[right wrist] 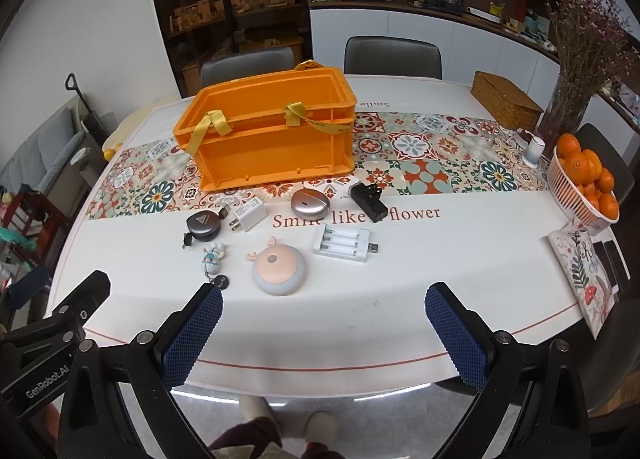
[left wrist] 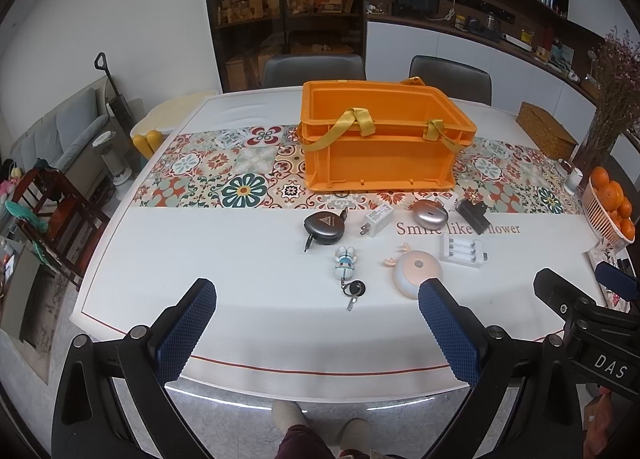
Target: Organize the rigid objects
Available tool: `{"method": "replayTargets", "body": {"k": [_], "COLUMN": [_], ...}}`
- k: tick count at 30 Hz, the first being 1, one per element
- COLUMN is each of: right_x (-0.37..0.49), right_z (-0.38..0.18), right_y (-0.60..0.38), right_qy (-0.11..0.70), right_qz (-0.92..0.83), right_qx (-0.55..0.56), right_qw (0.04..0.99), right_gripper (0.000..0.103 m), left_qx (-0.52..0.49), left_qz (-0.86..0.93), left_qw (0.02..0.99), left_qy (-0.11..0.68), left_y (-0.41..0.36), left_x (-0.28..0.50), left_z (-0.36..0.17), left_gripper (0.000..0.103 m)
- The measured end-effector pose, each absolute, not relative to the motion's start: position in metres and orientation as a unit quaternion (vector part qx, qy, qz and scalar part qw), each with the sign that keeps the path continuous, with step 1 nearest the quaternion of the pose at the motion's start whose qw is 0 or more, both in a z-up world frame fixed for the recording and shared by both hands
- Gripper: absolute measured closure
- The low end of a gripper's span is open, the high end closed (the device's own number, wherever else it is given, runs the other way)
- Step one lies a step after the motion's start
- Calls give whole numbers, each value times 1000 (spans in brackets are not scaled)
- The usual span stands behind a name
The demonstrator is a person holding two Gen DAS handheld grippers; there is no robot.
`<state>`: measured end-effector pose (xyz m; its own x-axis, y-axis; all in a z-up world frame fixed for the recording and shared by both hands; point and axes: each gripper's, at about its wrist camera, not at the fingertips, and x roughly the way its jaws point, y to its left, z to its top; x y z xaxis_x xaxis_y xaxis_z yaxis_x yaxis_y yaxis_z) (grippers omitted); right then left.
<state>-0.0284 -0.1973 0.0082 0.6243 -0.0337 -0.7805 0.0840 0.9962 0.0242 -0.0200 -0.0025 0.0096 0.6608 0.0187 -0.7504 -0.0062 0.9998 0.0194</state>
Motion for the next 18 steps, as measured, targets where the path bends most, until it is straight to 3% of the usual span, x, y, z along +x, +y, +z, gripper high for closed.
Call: {"method": "replayTargets", "body": {"k": [18], "right_x": [-12], "right_z": [-17], "right_y": [-184], "right_qy": [461], "right_qz": [-11], "right_qx": [37], "right_qw": [886], "right_gripper": [1], "left_qx": [-2], "left_qz": [25], "left_qw": [898], "left_qy": [440], "left_y": [20], "left_x": [-1], "left_z": [-11], "left_gripper": [0]}}
